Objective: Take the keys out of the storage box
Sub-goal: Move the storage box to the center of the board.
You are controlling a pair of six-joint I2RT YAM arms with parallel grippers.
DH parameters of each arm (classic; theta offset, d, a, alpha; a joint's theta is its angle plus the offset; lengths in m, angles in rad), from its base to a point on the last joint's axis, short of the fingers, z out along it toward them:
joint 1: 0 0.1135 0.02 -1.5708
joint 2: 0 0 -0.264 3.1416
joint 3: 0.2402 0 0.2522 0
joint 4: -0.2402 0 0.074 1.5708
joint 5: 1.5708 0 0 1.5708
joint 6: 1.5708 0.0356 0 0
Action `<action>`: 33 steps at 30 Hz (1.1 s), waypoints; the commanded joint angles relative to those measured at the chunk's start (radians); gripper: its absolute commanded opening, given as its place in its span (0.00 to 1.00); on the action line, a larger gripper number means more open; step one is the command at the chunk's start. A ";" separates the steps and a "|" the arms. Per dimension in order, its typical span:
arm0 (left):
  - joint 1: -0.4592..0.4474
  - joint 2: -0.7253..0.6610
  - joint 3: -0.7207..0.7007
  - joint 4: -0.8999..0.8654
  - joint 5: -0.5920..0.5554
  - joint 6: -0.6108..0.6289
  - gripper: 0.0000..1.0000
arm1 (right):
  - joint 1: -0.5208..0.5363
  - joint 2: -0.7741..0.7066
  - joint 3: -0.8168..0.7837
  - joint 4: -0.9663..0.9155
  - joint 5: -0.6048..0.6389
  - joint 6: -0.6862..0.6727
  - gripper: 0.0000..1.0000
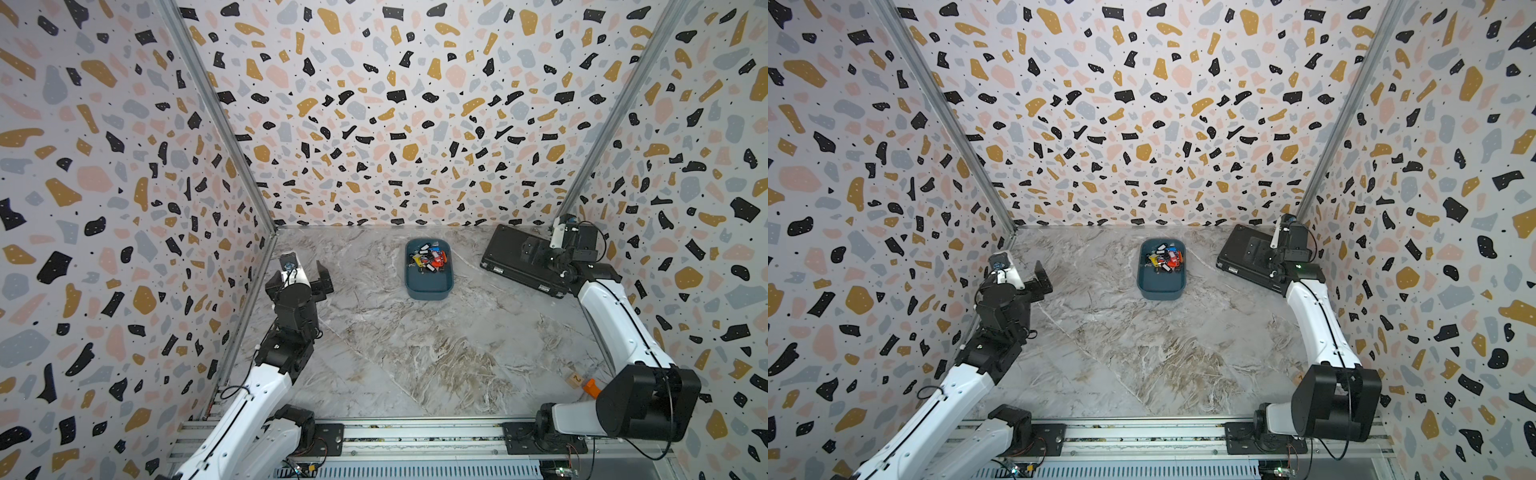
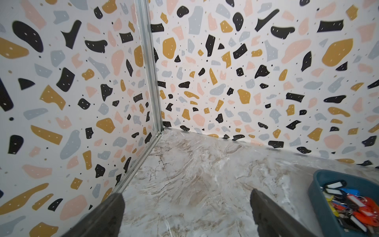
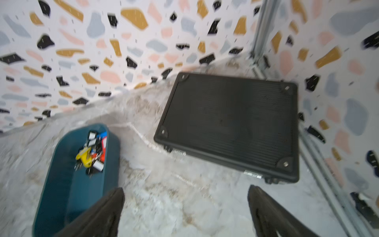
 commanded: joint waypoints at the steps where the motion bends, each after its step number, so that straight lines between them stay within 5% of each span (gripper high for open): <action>1: -0.003 0.041 0.123 -0.427 0.121 -0.084 1.00 | 0.026 0.009 0.049 -0.316 -0.167 -0.020 0.99; 8: -0.002 0.381 0.510 -0.793 0.399 -0.160 1.00 | 0.083 0.002 0.186 -0.487 -0.180 -0.044 0.85; 16: -0.006 0.873 1.029 -1.057 0.616 -0.167 0.99 | 0.089 -0.092 0.136 -0.575 -0.179 -0.058 0.87; 20: -0.056 1.123 1.286 -1.165 0.711 -0.161 0.90 | 0.092 -0.143 0.100 -0.583 -0.187 -0.050 0.85; 26: -0.164 1.324 1.512 -1.204 0.702 -0.174 0.89 | 0.092 -0.175 0.062 -0.576 -0.197 -0.043 0.82; 33: -0.192 1.427 1.551 -1.157 0.713 -0.243 0.84 | 0.093 -0.176 0.051 -0.570 -0.208 -0.041 0.82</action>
